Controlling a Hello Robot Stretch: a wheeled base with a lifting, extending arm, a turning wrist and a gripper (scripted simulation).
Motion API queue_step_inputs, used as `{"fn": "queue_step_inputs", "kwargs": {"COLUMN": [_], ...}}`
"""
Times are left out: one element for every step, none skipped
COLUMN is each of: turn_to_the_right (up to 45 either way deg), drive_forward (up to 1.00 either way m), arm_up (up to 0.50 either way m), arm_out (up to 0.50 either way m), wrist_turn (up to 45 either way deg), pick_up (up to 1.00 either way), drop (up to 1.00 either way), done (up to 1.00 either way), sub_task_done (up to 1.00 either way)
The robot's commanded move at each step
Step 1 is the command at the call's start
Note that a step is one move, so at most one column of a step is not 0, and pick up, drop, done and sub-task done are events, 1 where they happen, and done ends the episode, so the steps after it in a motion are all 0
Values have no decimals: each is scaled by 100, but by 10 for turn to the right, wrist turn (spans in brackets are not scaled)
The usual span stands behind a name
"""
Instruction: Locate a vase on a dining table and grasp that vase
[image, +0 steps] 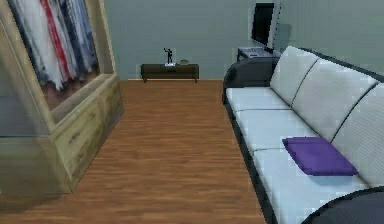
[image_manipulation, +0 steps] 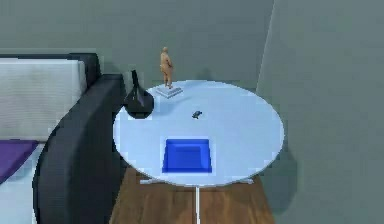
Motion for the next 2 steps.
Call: {"fn": "queue_step_inputs", "kwargs": {"turn_to_the_right": [0, 450], "drive_forward": [65, 0], "arm_up": [0, 0], "arm_out": [0, 0], "wrist_turn": [0, 0], "pick_up": [0, 0], "drop": [0, 0], "done": [0, 0], "sub_task_done": [0, 0]}}
